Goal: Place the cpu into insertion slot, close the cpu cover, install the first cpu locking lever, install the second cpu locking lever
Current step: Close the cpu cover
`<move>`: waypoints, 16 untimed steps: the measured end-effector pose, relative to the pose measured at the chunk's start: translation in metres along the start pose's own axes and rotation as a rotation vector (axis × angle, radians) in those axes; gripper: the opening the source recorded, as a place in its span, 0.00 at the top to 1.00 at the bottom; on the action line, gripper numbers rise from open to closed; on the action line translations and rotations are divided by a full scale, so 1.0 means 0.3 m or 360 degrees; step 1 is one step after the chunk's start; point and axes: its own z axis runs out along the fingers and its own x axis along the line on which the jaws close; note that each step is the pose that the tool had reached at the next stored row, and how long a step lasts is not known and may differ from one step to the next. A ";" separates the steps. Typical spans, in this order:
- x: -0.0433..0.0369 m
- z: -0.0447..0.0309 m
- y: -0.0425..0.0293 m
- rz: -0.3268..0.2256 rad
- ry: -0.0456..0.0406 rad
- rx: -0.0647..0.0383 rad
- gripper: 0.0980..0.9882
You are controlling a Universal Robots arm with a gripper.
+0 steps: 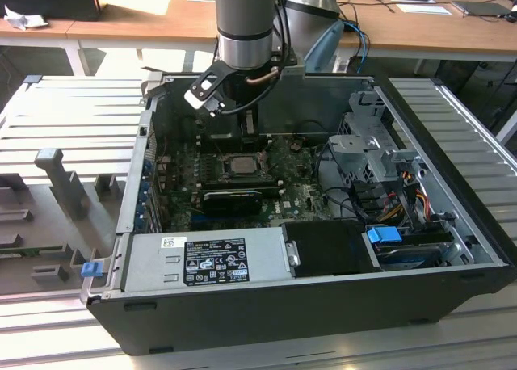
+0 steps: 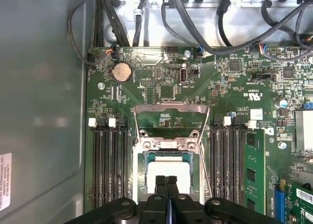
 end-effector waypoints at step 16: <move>0.008 -0.073 0.008 0.0000 -0.0003 0.0000 0.99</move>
